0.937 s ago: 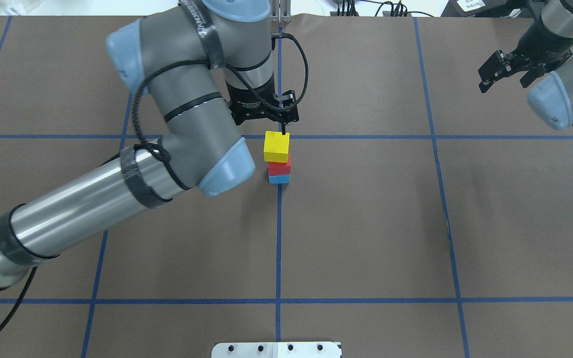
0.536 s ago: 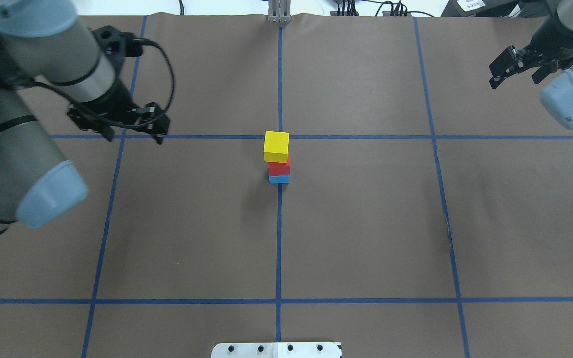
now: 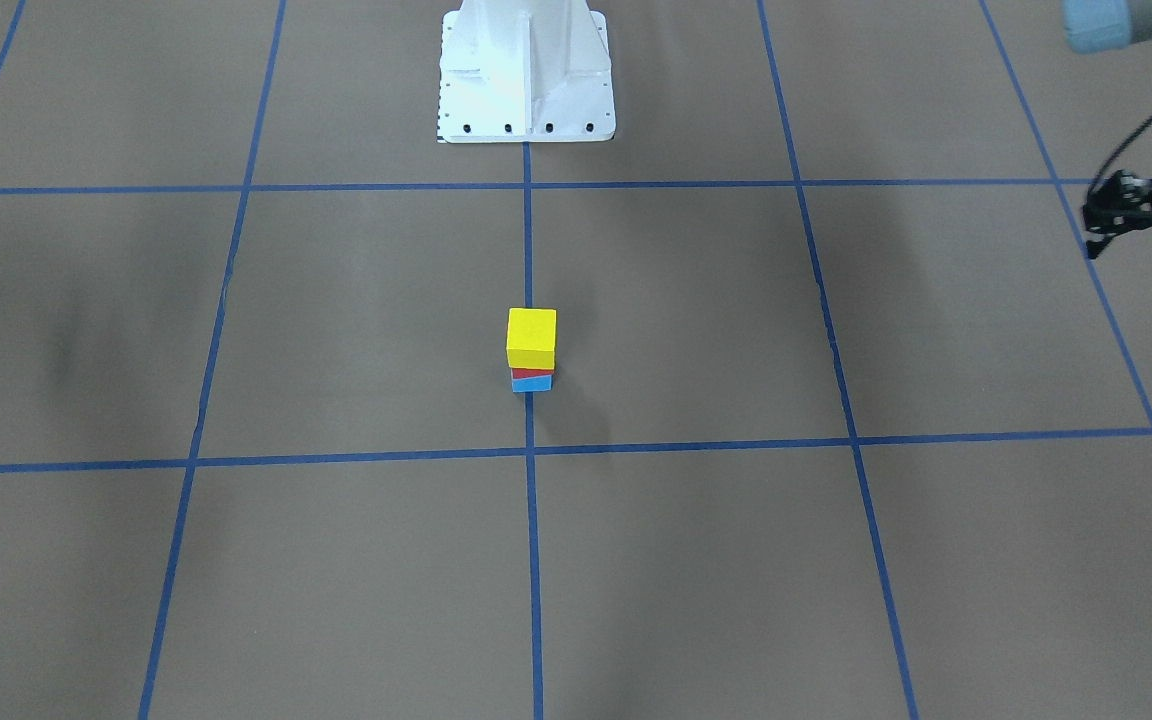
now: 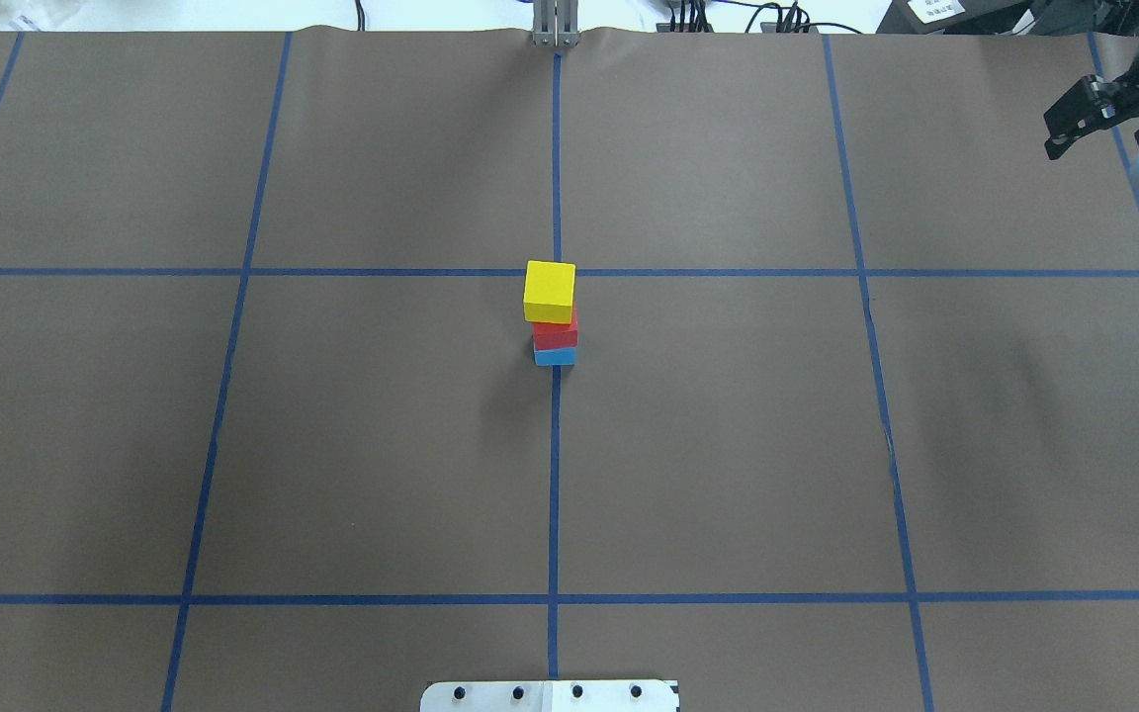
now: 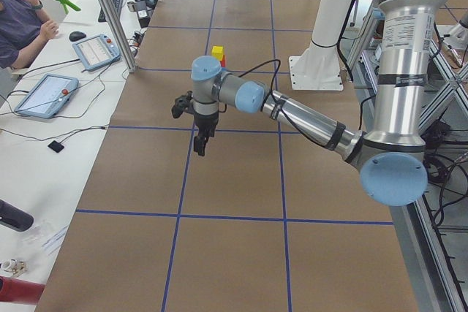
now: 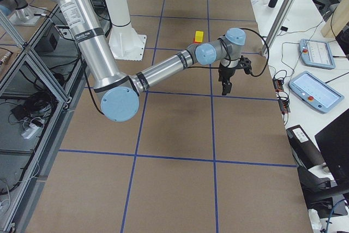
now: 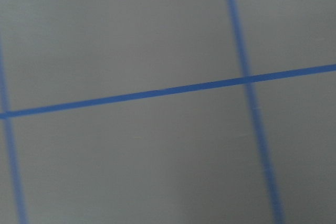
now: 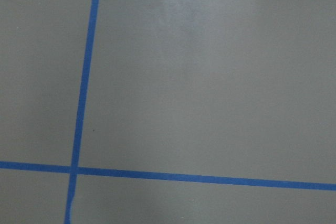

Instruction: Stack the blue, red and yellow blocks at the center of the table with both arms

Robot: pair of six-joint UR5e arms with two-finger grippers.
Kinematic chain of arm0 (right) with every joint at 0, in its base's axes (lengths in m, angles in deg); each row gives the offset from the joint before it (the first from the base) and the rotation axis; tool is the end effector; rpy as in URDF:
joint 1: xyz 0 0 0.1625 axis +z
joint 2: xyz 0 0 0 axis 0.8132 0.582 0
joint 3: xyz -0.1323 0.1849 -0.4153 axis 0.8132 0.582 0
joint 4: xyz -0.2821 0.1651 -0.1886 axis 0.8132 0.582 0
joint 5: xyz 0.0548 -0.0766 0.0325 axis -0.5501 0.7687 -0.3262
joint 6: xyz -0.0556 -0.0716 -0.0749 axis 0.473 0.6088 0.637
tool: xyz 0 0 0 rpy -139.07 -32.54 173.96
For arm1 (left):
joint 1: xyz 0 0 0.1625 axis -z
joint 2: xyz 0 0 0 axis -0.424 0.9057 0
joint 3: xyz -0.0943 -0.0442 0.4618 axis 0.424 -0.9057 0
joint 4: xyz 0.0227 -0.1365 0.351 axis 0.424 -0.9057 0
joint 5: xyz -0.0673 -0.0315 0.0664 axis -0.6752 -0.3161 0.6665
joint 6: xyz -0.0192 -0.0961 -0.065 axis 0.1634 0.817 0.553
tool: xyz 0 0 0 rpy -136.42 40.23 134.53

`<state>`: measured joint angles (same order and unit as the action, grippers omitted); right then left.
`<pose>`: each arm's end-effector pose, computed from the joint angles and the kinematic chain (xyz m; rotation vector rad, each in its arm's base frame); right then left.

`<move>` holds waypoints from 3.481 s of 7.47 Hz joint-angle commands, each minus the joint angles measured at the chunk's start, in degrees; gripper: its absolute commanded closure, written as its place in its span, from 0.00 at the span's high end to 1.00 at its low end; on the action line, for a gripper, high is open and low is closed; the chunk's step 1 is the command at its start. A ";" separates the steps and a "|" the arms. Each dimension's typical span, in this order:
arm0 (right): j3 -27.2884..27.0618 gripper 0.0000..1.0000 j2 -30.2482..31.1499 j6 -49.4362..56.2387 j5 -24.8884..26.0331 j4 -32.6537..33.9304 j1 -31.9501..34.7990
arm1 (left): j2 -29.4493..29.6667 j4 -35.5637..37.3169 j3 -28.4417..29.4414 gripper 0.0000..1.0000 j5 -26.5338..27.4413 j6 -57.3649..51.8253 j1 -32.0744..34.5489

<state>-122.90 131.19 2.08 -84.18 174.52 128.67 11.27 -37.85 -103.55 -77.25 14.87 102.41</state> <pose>-0.1038 -0.6018 0.5263 0.0741 -0.6857 -0.0416 0.0331 -0.4465 0.5905 0.1710 0.6365 0.2751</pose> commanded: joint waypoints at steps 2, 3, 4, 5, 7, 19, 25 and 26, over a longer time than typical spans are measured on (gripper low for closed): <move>0.56 0.99 8.74 15.17 -8.36 -0.04 11.24 | -1.90 -12.84 20.57 1.00 -3.19 -16.40 12.49; 0.38 1.00 12.08 19.65 -8.37 -0.04 13.00 | -2.60 -15.69 24.03 1.00 -3.19 -16.40 12.50; -0.92 0.99 15.24 20.57 -8.29 -0.13 14.59 | -2.08 -15.54 24.24 1.00 -3.27 -15.70 12.50; -1.20 0.99 16.14 20.66 -8.11 -0.13 14.69 | -1.56 -14.24 21.54 1.00 -3.36 -10.13 12.50; 0.02 0.99 15.98 20.75 -7.85 -0.04 15.39 | -4.87 -5.23 7.96 1.00 -5.63 -1.81 12.50; -0.06 0.99 22.74 19.87 -9.08 -5.38 19.61 | -6.74 -4.03 8.77 1.00 -6.70 -2.25 12.41; -0.06 0.99 22.66 19.87 -8.99 -5.40 19.00 | -6.30 -4.03 9.38 1.00 -6.70 -2.34 12.41; -0.06 0.99 22.66 19.87 -9.08 -5.40 19.00 | -6.30 -4.03 9.38 1.00 -6.70 -2.34 12.32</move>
<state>-122.96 153.85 21.96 -93.18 169.13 147.67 4.94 -41.91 -94.17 -83.95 12.54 114.80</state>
